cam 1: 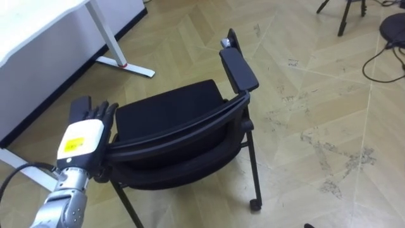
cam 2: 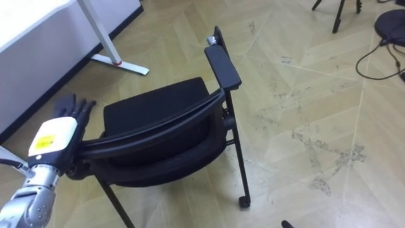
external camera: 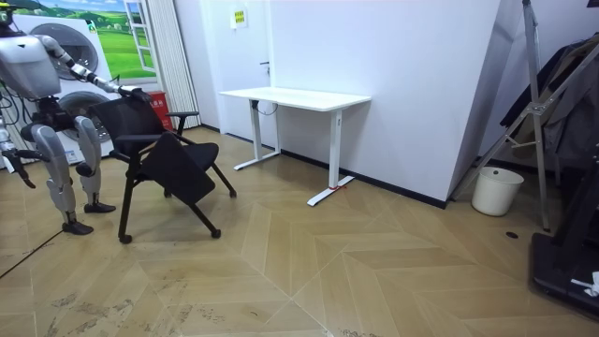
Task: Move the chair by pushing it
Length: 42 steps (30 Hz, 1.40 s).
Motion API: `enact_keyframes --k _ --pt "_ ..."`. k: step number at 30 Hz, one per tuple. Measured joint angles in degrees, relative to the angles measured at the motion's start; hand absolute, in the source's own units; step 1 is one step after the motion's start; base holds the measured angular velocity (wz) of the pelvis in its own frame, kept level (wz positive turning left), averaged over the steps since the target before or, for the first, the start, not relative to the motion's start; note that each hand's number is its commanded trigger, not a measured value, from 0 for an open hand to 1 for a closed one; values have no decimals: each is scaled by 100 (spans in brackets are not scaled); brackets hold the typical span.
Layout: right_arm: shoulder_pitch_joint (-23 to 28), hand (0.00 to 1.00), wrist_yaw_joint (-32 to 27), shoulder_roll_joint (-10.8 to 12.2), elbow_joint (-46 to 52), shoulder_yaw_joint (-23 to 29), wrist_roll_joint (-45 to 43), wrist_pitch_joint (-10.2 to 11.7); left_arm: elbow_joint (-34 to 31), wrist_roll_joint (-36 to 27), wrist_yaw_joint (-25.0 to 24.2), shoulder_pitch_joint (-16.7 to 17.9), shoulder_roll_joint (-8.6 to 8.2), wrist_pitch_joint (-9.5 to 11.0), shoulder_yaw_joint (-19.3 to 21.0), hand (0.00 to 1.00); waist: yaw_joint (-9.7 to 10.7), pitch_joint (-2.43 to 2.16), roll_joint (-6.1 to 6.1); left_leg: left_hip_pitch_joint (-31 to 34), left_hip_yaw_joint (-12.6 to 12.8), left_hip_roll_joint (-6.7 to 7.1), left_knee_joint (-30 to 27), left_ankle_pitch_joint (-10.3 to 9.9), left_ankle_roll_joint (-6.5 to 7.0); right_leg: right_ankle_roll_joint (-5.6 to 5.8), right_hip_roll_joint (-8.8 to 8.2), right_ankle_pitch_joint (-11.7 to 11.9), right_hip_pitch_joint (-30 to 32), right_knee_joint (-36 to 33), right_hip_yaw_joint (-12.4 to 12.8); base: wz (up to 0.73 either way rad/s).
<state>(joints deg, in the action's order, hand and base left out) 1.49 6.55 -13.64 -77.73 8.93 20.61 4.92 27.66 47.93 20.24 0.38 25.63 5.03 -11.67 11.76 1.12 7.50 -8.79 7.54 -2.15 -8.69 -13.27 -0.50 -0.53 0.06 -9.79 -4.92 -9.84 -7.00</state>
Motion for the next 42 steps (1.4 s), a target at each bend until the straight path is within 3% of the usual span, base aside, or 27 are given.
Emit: enact_keyframes --k 7,27,31,33,34,35,42 --pt "-1 0 -16 -7 34 -1 153 0 162 13 -317 -243 232 -88 -302 100 71 1 -4 -14 3 2 -2 0 0 5 -7 1 29 -3 -17 2" --pt "-12 0 217 -39 17 -154 381 6 39 21 -303 -249 243 -88 -326 100 42 -30 -26 14 29 -4 -2 0 0 10 6 43 90 -10 2 0" --pt "40 0 330 -39 3 -141 543 2 -29 40 -341 -250 243 -127 -332 100 47 -58 14 41 29 -6 -4 0 0 10 8 43 105 -1 5 0" --pt "127 0 375 -39 -7 -88 657 0 -99 52 -378 -248 241 -151 -333 100 49 -32 -33 56 23 -7 -4 0 0 10 6 43 101 8 -8 4" --pt "187 0 393 -47 -19 -74 831 -2 -139 52 -408 -248 243 -164 -333 100 43 -56 -6 61 24 -5 -6 0 0 10 5 43 113 8 -6 0" --pt "246 0 414 -72 -55 21 941 -6 -150 64 -409 -248 256 -164 -332 100 49 -32 -40 65 29 -4 -5 0 0 10 5 43 118 9 5 0" --pt "735 0 102 -158 -5 1131 1616 0 -148 53 -272 -248 343 -99 -328 100 138 -51 -46 138 77 -8 -14 0 0 11 6 42 231 -89 64 -5"
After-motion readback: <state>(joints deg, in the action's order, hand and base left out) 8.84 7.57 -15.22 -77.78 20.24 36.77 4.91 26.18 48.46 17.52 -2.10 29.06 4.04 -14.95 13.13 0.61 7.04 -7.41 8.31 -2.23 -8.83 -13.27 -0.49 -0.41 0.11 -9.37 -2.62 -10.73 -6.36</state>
